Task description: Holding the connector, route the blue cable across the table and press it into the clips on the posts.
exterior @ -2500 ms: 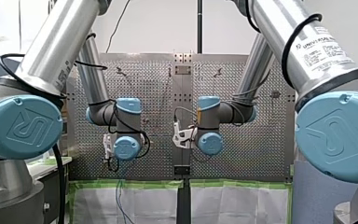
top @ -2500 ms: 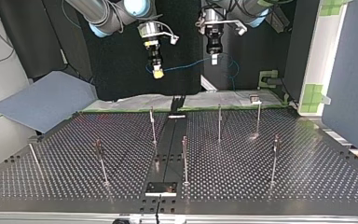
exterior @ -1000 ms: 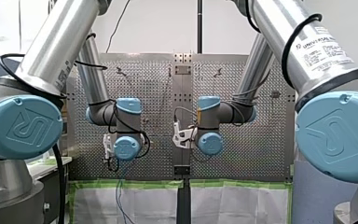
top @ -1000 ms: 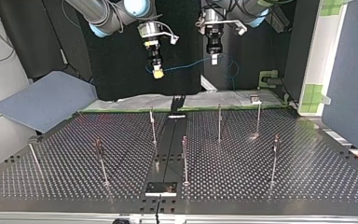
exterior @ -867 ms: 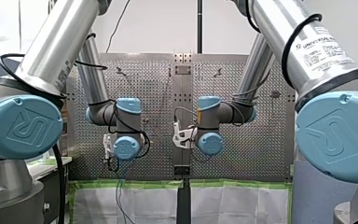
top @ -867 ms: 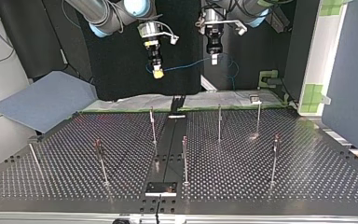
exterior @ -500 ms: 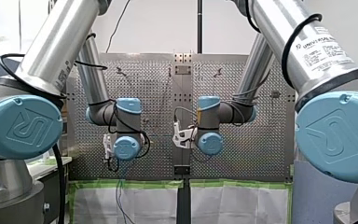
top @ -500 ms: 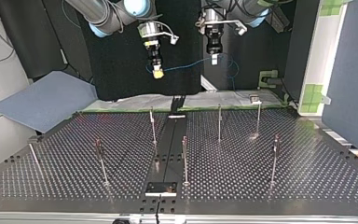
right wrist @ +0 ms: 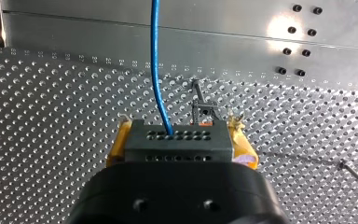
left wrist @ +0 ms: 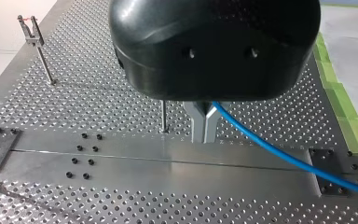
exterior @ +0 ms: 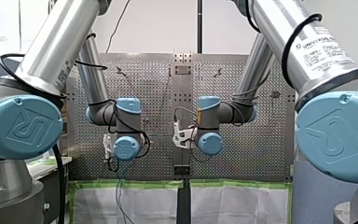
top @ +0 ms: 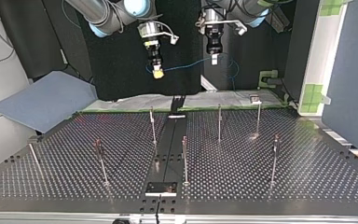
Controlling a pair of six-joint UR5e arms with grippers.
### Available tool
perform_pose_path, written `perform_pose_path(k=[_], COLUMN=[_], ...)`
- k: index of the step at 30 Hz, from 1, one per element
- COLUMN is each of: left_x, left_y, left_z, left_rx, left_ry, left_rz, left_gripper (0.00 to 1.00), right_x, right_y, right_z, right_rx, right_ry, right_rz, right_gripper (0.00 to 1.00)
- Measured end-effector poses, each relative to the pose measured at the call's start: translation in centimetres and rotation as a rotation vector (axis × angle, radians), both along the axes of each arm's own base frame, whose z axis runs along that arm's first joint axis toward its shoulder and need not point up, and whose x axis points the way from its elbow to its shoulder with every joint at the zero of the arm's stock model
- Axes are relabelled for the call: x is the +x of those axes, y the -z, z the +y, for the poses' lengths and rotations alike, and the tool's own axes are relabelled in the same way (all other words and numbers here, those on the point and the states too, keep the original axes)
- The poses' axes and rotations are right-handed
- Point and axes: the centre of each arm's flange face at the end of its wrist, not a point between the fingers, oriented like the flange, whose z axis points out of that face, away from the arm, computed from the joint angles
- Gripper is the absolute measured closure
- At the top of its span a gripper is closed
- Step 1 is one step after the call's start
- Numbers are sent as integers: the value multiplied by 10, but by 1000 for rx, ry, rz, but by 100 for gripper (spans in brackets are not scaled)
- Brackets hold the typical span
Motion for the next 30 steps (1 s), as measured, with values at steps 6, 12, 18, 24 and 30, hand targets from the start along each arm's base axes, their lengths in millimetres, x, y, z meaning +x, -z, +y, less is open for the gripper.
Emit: perform_pose_path(k=[6, 12, 18, 24, 30], left_x=[0, 0, 0, -1, -1], left_y=[0, 0, 0, 0, 0], left_z=[0, 0, 0, 0, 0], left_rx=[0, 0, 0, 5, 5], left_ry=[0, 0, 0, 1, 2], left_rz=[0, 0, 0, 1, 2], left_gripper=[100, 100, 100, 100, 100], right_x=[0, 0, 0, 2, -1], right_y=[0, 0, 0, 5, 29], right_z=[0, 0, 0, 3, 9], right_rx=[0, 0, 0, 9, 61], right_ry=[0, 0, 0, -2, -5], right_rz=[0, 0, 0, 13, 70], right_gripper=[100, 100, 100, 100, 100])
